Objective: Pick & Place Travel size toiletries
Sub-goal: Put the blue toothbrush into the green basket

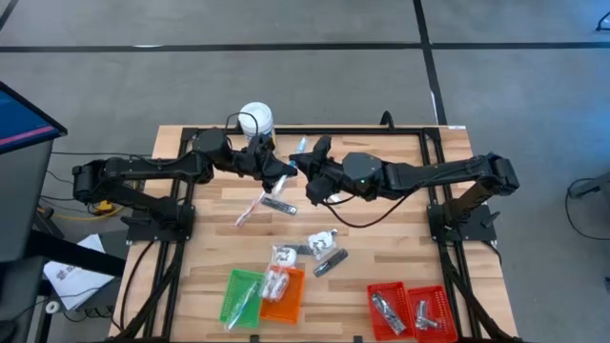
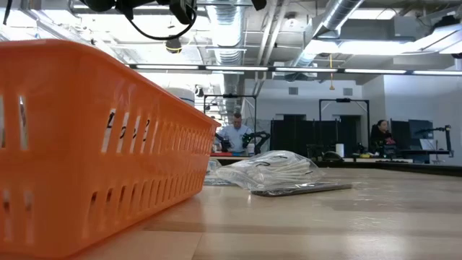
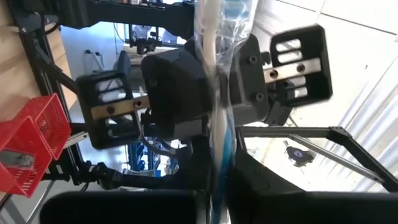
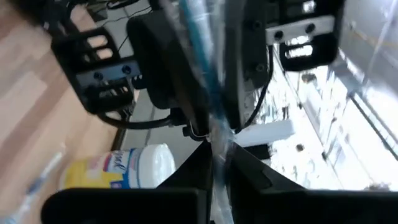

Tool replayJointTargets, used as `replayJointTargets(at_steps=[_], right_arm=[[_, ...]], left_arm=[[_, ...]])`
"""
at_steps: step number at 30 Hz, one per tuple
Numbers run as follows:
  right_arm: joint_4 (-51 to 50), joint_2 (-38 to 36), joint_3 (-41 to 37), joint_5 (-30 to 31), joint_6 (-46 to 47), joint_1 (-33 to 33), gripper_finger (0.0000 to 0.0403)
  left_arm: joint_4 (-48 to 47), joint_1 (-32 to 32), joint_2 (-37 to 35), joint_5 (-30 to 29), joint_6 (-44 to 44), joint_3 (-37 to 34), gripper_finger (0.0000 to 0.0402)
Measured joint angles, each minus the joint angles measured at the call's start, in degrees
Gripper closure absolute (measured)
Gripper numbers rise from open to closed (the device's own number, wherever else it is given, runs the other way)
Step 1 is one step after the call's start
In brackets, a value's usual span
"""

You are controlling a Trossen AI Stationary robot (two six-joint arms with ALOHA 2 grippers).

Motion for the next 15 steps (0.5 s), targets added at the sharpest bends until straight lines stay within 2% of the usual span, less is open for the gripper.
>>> replayJointTargets(at_steps=[7,11,15], right_arm=[[3.2,0.1,-0.1,2.7,3.4,1.6,0.0331],[6.2,0.1,-0.1,4.4,3.2,3.0,0.0278],[8.8,0.1,-0.1,10.5,-0.6,4.9,0.0216]], left_arm=[[1.0,-0.6,-0.1,1.0,0.9,0.0,0.0391],[1.4,-1.3,-0.2,0.8,0.8,0.1,0.0391],[2.2,-1.6,-0.2,-0.7,0.8,0.1,0.0391]])
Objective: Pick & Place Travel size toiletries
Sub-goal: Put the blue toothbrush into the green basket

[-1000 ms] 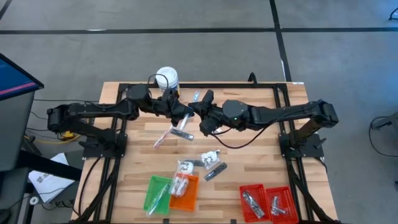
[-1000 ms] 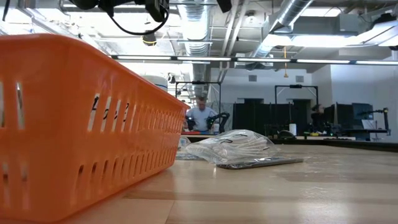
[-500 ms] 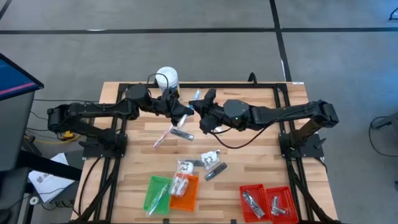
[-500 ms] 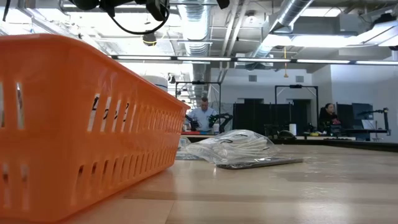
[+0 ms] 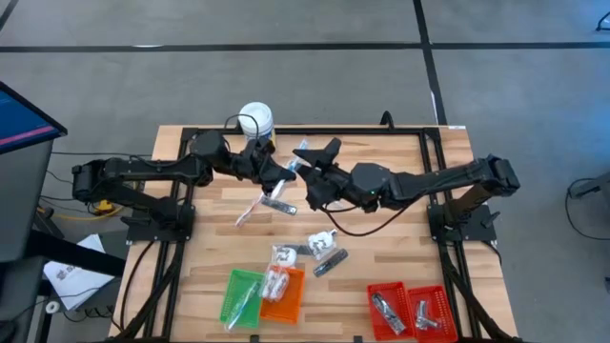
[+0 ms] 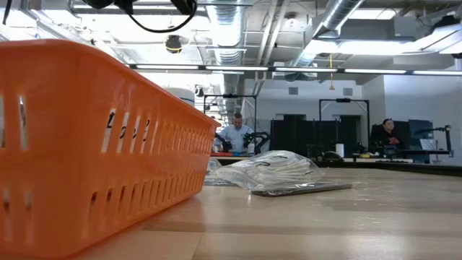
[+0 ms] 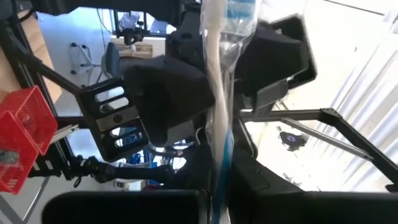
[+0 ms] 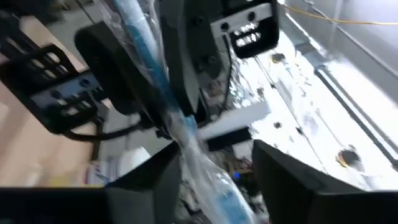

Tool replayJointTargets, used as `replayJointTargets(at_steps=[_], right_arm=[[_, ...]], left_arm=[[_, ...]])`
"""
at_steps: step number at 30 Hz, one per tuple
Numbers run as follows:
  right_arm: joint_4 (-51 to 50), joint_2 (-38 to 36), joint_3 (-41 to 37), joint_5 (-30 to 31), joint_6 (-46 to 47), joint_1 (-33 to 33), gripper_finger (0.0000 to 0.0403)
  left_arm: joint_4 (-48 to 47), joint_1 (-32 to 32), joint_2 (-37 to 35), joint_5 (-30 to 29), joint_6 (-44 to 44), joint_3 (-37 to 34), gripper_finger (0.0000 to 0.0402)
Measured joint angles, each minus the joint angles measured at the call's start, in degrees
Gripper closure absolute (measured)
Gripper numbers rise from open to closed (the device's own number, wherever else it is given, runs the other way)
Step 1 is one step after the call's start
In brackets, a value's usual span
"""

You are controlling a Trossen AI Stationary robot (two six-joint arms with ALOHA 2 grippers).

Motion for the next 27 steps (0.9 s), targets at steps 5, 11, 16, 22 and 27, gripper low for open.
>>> replayJointTargets(at_steps=[5,11,16,22,27], right_arm=[[2.5,-0.4,0.0,5.6,-1.7,3.0,0.0157],[0.9,-4.3,0.0,8.9,9.4,7.5,0.0143],[-10.1,-11.7,0.1,8.6,32.6,8.9,0.0143],[-25.9,-18.8,0.1,1.7,58.4,8.8,0.0143],[-30.1,-21.3,0.1,-2.3,69.8,9.5,0.0143]], left_arm=[[0.2,0.3,-0.6,-1.4,0.7,0.0,0.0391],[0.1,-0.1,-1.6,-2.7,1.1,-0.1,0.0391],[-5.8,-3.5,-2.9,-2.8,1.7,0.0,0.0391],[-22.3,-9.3,-6.2,-4.5,2.0,-0.1,0.0391],[-35.6,-16.3,-10.6,-9.7,1.5,-0.1,0.0391]])
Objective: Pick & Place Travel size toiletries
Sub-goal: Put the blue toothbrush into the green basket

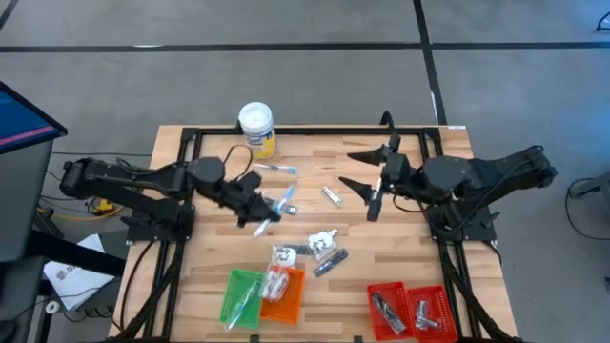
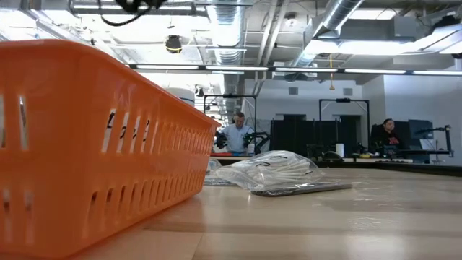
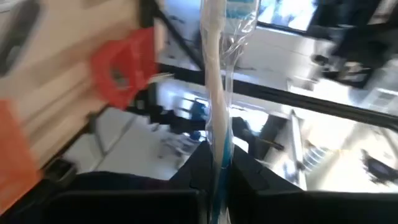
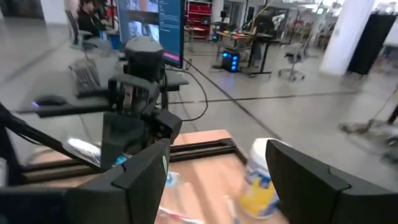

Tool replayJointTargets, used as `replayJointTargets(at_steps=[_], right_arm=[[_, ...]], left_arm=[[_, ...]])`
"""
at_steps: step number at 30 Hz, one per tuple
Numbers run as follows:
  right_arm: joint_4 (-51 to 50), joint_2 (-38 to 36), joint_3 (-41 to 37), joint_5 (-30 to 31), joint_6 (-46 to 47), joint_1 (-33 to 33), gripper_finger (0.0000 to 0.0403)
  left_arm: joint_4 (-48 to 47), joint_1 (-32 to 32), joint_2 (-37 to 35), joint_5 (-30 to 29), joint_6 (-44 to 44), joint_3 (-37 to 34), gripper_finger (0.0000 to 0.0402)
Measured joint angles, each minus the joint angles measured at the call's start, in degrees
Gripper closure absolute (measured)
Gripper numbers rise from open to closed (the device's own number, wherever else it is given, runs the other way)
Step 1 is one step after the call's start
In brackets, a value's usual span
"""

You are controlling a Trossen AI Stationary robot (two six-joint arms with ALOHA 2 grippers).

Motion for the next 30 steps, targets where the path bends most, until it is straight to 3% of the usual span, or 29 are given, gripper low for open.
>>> replayJointTargets(at_steps=[7,11,15,19,24,30], right_arm=[[0.7,0.5,0.0,-0.2,6.5,1.1,0.0143],[1.0,1.3,-0.1,-0.1,8.3,0.5,0.0143],[1.3,2.3,-0.1,-0.2,8.8,-0.8,0.0143],[2.8,2.7,0.0,-0.2,10.0,-1.4,0.0143],[2.9,2.9,0.0,-0.5,10.4,-1.8,0.0143],[3.9,2.8,0.0,-0.6,10.5,-2.4,0.0143]], left_arm=[[-12.8,-16.0,-6.5,-14.1,-9.4,0.1,0.0391],[-20.6,-26.1,-6.9,-18.2,-18.2,0.0,0.0391],[-26.2,-33.6,-4.4,-17.7,-25.5,0.0,0.0391],[-27.9,-37.4,-0.4,-13.4,-27.9,0.0,0.0391],[-28.6,-38.4,6.5,-4.7,-27.8,0.0,0.0391],[-28.9,-37.8,12.8,-3.8,-25.5,0.0,0.0391]])
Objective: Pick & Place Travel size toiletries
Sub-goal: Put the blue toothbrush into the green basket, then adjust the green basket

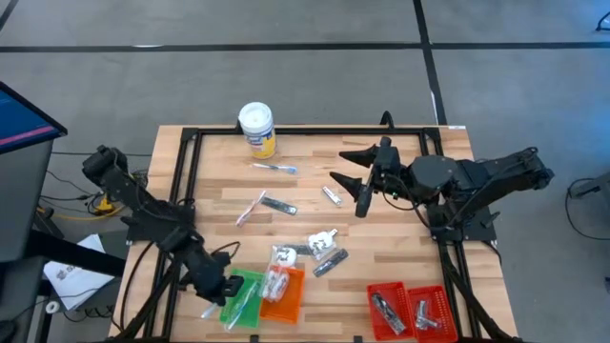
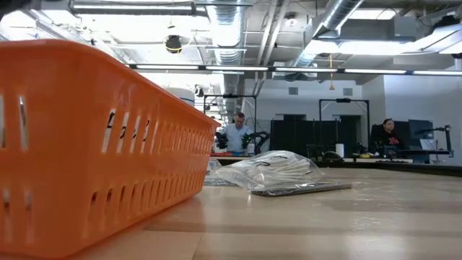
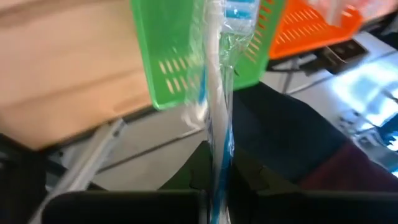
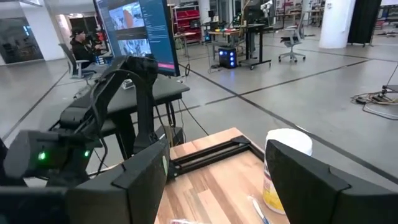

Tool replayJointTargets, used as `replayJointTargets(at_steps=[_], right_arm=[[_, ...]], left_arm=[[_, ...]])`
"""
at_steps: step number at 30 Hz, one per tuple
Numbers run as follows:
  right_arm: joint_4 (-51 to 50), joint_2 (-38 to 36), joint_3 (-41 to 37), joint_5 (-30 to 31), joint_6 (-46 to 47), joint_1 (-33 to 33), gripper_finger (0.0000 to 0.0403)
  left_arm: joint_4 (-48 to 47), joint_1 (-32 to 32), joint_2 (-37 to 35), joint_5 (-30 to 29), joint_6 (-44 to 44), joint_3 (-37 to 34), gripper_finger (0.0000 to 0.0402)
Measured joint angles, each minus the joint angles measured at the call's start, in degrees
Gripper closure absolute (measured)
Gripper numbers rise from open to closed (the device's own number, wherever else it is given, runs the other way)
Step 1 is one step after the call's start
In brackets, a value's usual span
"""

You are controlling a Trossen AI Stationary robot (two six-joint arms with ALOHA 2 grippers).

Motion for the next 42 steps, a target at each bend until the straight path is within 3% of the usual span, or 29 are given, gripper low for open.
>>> replayJointTargets(at_steps=[9,18,25,30,36,42], right_arm=[[0.0,0.0,0.0,0.0,0.0,0.0,0.0143],[0.0,0.0,0.0,0.0,0.0,0.0,0.0143],[-0.3,0.0,0.0,0.0,0.0,0.1,0.0143],[-1.6,0.0,0.0,-0.1,0.0,0.1,0.0143],[-2.2,0.0,0.0,-0.3,1.1,0.1,0.0143],[-2.6,0.0,0.0,-0.4,1.1,0.1,0.0143]], left_arm=[[0.0,2.9,6.3,5.0,8.6,0.0,0.0391],[0.4,7.0,9.5,5.7,18.3,0.0,0.0389],[0.7,7.7,10.1,7.2,20.9,0.0,0.0385],[1.2,7.5,10.1,7.2,20.2,0.0,0.0358],[3.9,7.5,9.1,7.2,18.4,0.0,0.0299],[2.4,7.2,2.3,3.6,16.5,0.1,0.0274]])
